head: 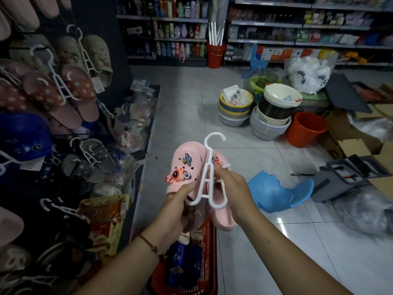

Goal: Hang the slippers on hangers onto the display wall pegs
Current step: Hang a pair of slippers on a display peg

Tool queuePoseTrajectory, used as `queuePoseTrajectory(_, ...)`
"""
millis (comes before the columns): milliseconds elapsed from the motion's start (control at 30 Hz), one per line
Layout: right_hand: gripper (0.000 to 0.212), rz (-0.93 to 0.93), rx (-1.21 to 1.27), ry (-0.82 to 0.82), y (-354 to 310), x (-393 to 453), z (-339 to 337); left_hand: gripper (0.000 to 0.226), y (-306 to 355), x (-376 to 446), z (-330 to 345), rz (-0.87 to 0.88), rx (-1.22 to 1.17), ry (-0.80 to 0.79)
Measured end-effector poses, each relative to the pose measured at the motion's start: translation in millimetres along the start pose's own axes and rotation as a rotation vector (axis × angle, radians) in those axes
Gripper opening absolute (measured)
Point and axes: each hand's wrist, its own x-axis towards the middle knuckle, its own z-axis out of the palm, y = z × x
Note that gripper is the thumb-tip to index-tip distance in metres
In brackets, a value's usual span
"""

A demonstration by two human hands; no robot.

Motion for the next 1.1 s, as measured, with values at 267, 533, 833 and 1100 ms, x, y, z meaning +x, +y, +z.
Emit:
queuePoseTrajectory(267,0.027,0.065,0.346,0.124,-2,11,-16,0.023,5,1,-20,0.12,0.109,0.191)
queuePoseTrajectory(533,0.031,0.031,0.376,0.116,-7,17,-6,0.019,-13,-5,-26,0.137,0.225,0.189)
queuePoseTrajectory(833,0.039,-0.093,0.119,0.086,-6,13,12,0.012,-20,-5,-27,0.239,0.206,0.274)
queuePoseTrajectory(1100,0.034,-0.285,-0.206,0.103,6,-2,15,0.003,-34,-9,-11,0.373,0.296,0.408)
